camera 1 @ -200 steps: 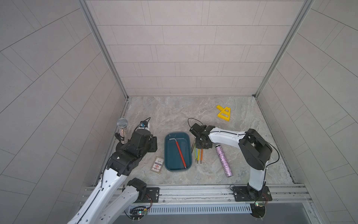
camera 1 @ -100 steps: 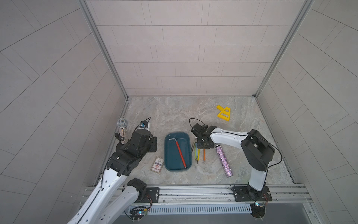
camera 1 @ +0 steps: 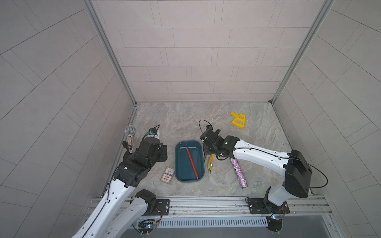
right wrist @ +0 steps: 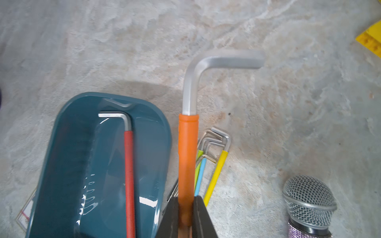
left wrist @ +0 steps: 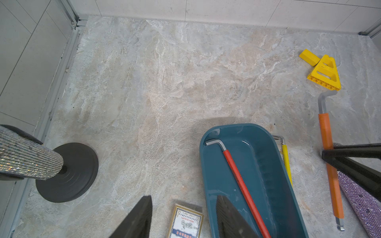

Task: Put the hex key on the desktop into the storage box
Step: Place the Allen key in the storage box.

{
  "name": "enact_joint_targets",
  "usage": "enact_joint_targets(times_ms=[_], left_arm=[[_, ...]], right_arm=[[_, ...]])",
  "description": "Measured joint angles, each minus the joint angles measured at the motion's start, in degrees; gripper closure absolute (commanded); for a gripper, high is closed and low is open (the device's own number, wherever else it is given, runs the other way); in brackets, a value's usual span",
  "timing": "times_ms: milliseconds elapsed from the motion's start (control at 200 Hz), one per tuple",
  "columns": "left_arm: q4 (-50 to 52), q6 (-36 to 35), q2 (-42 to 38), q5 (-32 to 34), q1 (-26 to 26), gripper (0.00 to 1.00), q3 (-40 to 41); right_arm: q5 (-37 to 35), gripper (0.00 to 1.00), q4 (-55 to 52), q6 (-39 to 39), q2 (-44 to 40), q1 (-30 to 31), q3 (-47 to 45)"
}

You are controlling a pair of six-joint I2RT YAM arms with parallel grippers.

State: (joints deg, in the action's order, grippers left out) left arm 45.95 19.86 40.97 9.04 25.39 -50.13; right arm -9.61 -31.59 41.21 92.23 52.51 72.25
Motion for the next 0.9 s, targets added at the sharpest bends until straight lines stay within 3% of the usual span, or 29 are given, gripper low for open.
enact_joint_targets(times_ms=[370,901], left_arm=[[-0.2,0.0,-0.5,0.1,0.0,0.43,0.0],[-0.2,0.0,-0.5,0.2,0.0,0.43,0.0]], right_arm=[[5.5,1.0,1.8,-5.8,6.7,5.6,8.7],[13.6,1.0,-2.4,-5.0,18.6,6.2,15.5]])
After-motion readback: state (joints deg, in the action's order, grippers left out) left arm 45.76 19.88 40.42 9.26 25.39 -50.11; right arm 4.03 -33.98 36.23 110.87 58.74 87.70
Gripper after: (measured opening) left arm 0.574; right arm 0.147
